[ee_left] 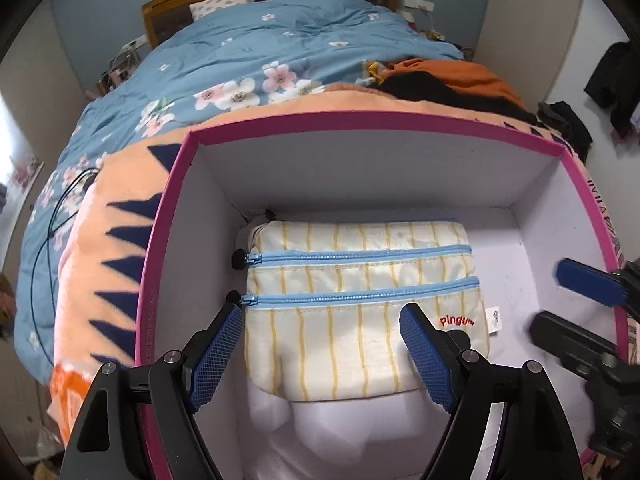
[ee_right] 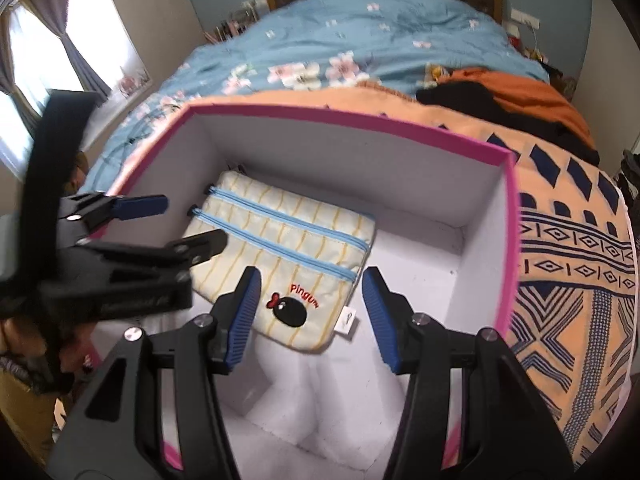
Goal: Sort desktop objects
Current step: 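Lower the pouch into the pink box and open the left gripper, then move the left tool back toward the black drawstring bag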
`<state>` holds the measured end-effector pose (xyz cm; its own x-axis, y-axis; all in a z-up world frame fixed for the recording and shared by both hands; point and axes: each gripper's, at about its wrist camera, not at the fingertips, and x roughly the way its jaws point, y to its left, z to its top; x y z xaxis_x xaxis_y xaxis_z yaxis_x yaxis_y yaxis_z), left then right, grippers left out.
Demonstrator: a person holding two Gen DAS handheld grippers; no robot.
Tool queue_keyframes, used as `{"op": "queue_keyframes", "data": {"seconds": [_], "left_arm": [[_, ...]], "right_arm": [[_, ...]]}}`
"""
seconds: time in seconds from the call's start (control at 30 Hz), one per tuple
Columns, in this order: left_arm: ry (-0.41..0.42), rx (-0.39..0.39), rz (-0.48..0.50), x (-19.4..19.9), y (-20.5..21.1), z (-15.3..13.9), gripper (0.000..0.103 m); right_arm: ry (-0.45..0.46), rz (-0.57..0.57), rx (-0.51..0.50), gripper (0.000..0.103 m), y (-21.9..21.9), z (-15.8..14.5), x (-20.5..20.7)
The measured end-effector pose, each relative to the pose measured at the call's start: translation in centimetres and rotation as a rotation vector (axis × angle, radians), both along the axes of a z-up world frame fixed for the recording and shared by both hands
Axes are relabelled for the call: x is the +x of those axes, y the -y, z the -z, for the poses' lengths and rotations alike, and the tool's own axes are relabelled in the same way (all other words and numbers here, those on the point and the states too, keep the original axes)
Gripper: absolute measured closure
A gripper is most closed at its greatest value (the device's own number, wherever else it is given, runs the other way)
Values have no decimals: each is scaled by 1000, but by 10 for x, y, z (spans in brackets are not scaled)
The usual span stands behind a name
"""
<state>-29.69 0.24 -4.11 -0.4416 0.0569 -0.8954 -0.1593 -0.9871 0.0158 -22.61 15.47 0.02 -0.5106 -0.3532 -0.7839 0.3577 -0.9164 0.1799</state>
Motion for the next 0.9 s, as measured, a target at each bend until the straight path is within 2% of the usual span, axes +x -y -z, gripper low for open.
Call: {"op": "queue_keyframes", "data": {"seconds": [0.1,0.37,0.53,0.7,0.77,0.9], "left_arm": [[9,4,-4,11,-2,1,17],[-30,58,-27,35,2,-4,16],[-126,182,-25,56,15,-28,16],[-248,271,6,100,32,-53,16],[-293,282,3,120,42,-61,16],[-354,240,10,156,58,-68,16]], "right_arm": [[-56,-18,30,48,-1,-1,12],[-58,-61,-20,48,-8,-2,28],[-83,-98,-53,48,-8,-10,52],[-123,-171,-111,48,-8,-25,90],[-125,-208,-129,48,-6,-27,108],[-108,-274,-139,47,3,-26,135]]}}
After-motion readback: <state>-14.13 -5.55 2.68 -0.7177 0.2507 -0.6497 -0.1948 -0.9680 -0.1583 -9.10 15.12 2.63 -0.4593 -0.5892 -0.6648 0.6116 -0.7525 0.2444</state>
